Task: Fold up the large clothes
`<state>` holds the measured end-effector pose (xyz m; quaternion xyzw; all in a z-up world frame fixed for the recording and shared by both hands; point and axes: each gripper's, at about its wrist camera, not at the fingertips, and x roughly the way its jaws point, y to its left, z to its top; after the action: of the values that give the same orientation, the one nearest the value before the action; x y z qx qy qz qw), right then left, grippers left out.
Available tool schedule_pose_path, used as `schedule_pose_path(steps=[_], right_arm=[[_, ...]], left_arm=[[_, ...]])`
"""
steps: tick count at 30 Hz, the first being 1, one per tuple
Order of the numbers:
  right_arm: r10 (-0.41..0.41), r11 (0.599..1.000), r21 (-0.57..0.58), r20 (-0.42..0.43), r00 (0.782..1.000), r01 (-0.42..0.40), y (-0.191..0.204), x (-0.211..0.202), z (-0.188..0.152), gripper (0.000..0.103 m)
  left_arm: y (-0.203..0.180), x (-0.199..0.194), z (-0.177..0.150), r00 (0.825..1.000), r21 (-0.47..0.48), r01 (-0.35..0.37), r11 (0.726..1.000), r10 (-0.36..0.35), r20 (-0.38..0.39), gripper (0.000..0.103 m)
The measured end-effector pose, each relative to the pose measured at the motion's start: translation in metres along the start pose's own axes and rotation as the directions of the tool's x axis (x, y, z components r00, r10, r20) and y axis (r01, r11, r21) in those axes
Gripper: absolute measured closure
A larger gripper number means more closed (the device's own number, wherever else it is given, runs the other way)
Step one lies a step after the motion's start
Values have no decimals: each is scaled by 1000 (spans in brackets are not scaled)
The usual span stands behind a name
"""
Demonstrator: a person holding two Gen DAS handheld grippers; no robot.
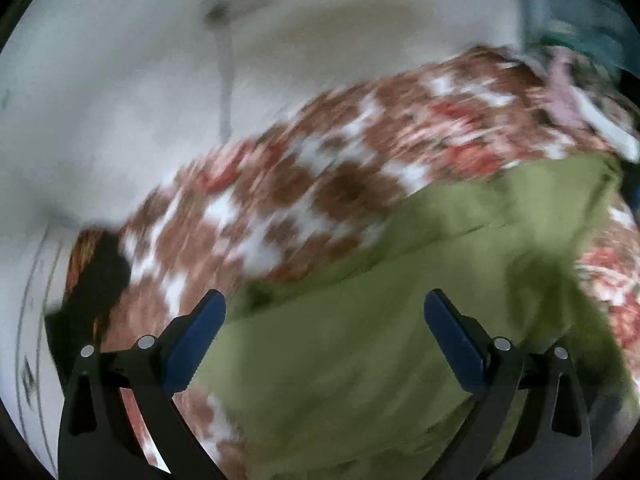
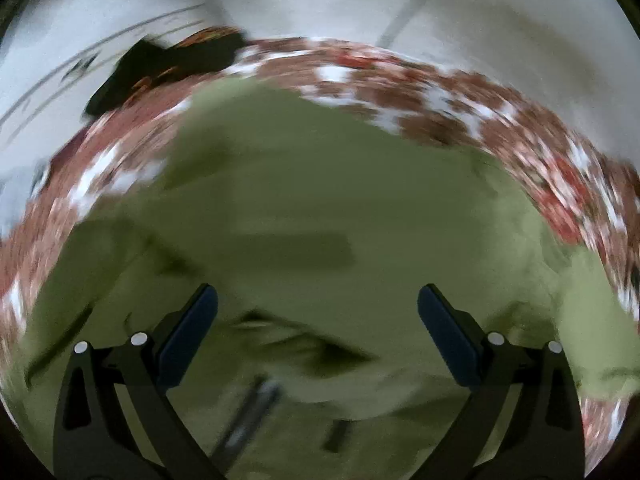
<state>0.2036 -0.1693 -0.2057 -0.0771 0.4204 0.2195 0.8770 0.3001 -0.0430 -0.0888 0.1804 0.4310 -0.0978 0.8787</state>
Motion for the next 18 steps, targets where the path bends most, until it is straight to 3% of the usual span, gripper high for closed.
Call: schedule_pose_path(steps=[4,7,13,18], right_arm=[[-36,992,121,-14,999,38,-61,12,13,5],[-68,980,183,-68,995,80,-103,36,11,5],[-87,969,217,-158,984,121,-140,76,-8,5],[-59,955,277,-171,984,105,-154,91,-29,5]], left_arm=[[37,57,-42,991,-113,31,993,-45,-124,5],[48,93,-64,987,-169,48,984,-73,-144,5],[49,141,-81,984,-154,44,987,-69,-164,5],[48,183,-91,976,-124,49,991,-74,-206,4]])
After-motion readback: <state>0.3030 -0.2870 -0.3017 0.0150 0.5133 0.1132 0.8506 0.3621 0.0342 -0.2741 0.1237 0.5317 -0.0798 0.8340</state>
